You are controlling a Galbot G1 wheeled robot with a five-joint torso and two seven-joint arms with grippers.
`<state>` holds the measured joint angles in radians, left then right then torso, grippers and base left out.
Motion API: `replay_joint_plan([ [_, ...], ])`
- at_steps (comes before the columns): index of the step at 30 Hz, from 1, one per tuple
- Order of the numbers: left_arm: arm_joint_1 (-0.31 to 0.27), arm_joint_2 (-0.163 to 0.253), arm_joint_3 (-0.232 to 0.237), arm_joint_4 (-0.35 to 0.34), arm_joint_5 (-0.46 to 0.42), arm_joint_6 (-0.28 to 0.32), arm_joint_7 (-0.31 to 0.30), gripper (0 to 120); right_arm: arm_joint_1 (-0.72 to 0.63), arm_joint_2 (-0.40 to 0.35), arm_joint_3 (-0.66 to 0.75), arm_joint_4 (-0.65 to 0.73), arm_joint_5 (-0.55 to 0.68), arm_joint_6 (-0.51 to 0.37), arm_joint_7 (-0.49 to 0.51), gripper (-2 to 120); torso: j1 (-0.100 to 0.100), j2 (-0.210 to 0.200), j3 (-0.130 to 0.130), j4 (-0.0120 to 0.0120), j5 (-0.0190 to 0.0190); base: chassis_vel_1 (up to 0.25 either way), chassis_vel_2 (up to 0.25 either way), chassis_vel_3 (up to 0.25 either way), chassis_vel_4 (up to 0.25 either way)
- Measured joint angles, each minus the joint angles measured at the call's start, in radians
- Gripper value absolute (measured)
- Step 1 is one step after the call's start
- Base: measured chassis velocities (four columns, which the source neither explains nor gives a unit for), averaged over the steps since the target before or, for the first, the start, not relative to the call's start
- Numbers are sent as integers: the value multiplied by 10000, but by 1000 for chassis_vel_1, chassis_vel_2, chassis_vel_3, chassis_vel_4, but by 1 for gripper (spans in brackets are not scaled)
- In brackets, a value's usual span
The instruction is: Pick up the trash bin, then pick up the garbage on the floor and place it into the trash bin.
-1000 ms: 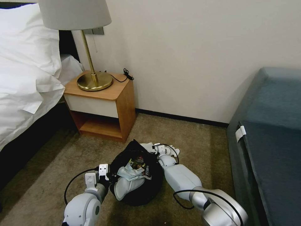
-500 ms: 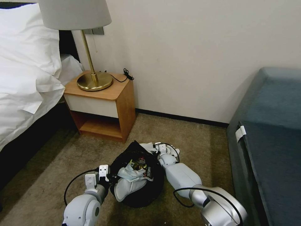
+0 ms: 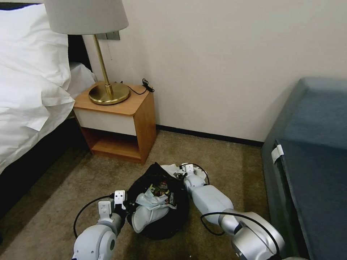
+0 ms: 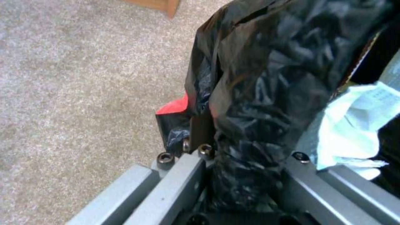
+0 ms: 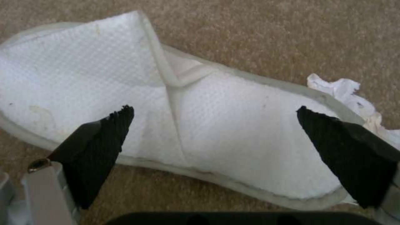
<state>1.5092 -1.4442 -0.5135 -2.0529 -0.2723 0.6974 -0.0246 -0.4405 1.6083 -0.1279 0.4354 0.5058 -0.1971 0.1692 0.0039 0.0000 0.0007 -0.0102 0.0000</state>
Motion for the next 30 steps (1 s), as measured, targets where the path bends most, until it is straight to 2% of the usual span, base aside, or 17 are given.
replay_joint_plan([
  [7, 52, 12, -4, -66, 16, -4, 22, 0, 66, -1, 45, 6, 80, -132, 34, 100, 0, 0, 1, -1, 0, 0, 0, 0, 0],
  [16, 116, -58, 19, -133, 108, -14, 85, 0, 323, -1, 109, 123, 409, -924, 307, 100, 0, 0, 1, 0, 0, 0, 0, 0, 0],
  [30, 161, -178, 64, -158, 282, -52, 121, 0, 362, -2, 98, -405, 186, -776, 186, 100, 0, 0, 0, -1, 0, 0, 0, 0, 0],
])
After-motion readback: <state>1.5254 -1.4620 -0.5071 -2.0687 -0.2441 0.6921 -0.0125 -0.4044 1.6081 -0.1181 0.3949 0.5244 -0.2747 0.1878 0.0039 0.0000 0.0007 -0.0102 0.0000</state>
